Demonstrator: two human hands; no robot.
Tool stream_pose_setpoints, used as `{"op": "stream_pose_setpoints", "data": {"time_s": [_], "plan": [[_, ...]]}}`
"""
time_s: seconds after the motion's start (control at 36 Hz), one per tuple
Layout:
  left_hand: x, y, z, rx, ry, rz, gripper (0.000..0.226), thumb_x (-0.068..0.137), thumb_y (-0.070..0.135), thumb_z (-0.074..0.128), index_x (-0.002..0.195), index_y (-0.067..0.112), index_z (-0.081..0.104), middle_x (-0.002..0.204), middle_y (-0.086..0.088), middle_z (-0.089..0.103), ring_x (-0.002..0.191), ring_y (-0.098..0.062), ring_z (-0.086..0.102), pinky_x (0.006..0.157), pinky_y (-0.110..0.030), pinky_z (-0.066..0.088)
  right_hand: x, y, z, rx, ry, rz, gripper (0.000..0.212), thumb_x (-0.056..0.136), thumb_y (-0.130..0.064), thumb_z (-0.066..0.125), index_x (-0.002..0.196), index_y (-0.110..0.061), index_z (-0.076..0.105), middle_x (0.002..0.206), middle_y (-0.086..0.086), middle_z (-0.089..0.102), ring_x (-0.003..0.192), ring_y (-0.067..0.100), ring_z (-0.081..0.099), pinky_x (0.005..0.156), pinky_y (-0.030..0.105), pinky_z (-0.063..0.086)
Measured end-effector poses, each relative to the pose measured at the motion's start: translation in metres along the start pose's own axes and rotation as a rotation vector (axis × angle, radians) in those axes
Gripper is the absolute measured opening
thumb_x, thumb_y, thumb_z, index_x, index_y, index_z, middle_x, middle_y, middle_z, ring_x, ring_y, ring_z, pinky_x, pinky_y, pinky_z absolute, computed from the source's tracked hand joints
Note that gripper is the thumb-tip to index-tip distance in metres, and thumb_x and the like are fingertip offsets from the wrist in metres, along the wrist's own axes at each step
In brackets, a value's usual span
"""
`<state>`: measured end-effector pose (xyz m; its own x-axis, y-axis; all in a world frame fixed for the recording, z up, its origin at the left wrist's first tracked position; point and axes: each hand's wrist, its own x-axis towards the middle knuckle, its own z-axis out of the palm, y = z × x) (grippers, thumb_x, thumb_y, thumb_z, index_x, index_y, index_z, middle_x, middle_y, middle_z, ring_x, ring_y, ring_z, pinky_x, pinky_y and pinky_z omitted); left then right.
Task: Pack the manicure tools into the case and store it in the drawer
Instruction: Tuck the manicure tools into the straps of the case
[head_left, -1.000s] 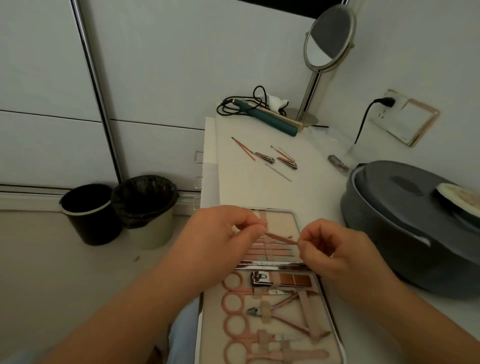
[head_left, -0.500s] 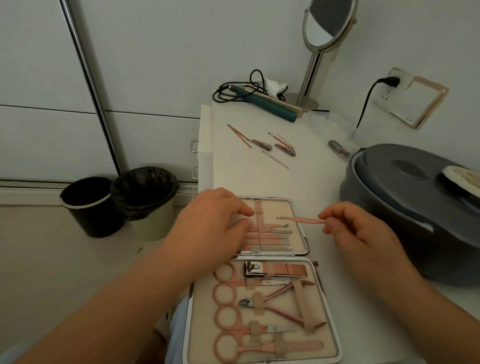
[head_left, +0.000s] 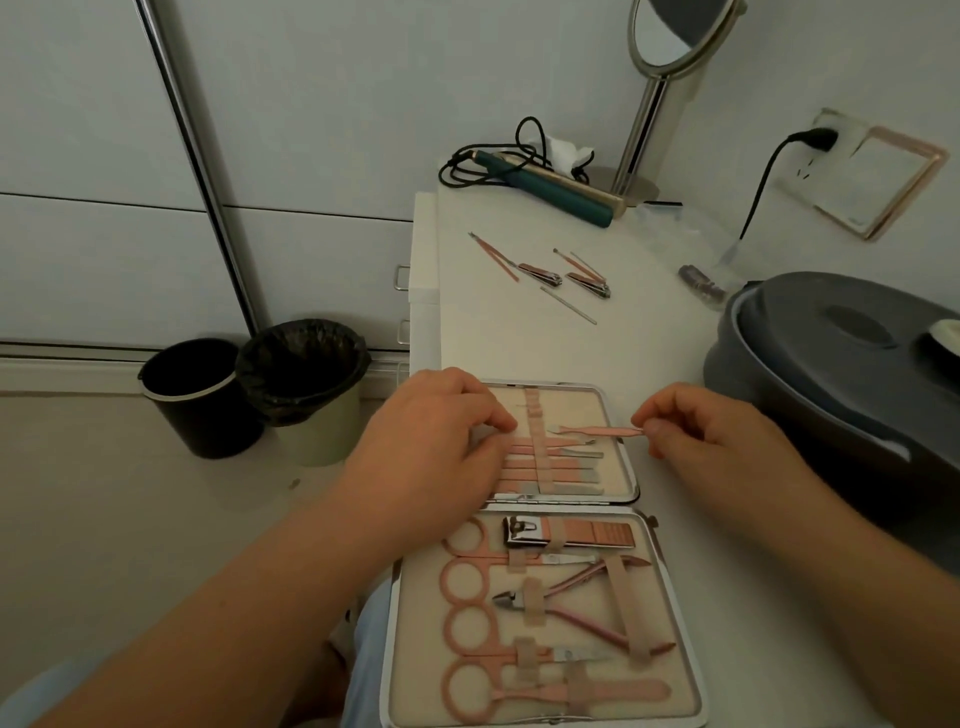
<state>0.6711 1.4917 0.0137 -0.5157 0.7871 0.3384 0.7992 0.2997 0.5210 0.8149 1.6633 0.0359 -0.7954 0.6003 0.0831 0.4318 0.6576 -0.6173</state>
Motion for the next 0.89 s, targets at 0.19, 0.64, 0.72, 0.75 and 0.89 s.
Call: {"op": "stream_pose_setpoints", "data": {"time_s": [0.19, 0.64, 0.72, 0.75, 0.89], "plan": [[-0.001, 0.0, 0.001, 0.003, 0.007, 0.009, 0.019, 0.083, 0.028, 0.056, 0.098, 0.028, 0.068, 0.102, 0.012, 0.055, 0.101, -0.007, 0.043, 0.086, -0.019, 0.031, 0.009, -0.005, -0.003, 0.008, -0.093, 0.002, 0.015, 0.085, -0.022, 0.059, 0.074, -0.031, 0.058, 0.06, -0.009, 0.065, 0.061, 0.003, 0.057, 0.055, 0.015, 0.04], [-0.004, 0.002, -0.01, -0.057, -0.115, 0.009, 0.038, 0.085, 0.037, 0.053, 0.123, 0.031, 0.052, 0.118, 0.012, 0.051, 0.112, -0.005, 0.038, 0.095, -0.021, 0.031, 0.012, -0.021, 0.003, -0.292, -0.047, -0.192, 0.017, 0.088, -0.028, 0.055, 0.075, -0.037, 0.05, 0.081, -0.018, 0.046, 0.071, -0.002, 0.044, 0.055, 0.01, 0.028], [-0.005, 0.001, -0.011, -0.048, -0.127, 0.025, 0.043, 0.085, 0.039, 0.052, 0.126, 0.031, 0.049, 0.121, 0.013, 0.049, 0.112, -0.004, 0.037, 0.096, -0.019, 0.028, 0.015, -0.024, 0.001, -0.352, -0.097, -0.213, 0.012, 0.088, -0.03, 0.054, 0.078, -0.036, 0.052, 0.081, -0.02, 0.045, 0.073, -0.004, 0.042, 0.056, 0.01, 0.028], [-0.006, 0.001, -0.011, -0.043, -0.127, 0.032, 0.043, 0.085, 0.04, 0.051, 0.127, 0.031, 0.049, 0.121, 0.013, 0.049, 0.112, -0.003, 0.037, 0.096, -0.019, 0.028, 0.016, -0.025, 0.002, -0.354, -0.121, -0.222, 0.014, 0.088, -0.031, 0.054, 0.076, -0.036, 0.051, 0.081, -0.02, 0.046, 0.073, -0.004, 0.042, 0.056, 0.01, 0.028], [-0.011, 0.0, -0.01, -0.03, -0.113, 0.072, 0.045, 0.086, 0.043, 0.049, 0.13, 0.033, 0.045, 0.123, 0.014, 0.048, 0.115, -0.003, 0.032, 0.096, -0.016, 0.022, 0.022, -0.034, 0.009, -0.378, -0.175, -0.256, 0.012, 0.088, -0.03, 0.054, 0.077, -0.035, 0.054, 0.082, -0.018, 0.048, 0.075, -0.001, 0.045, 0.058, 0.01, 0.03]]}}
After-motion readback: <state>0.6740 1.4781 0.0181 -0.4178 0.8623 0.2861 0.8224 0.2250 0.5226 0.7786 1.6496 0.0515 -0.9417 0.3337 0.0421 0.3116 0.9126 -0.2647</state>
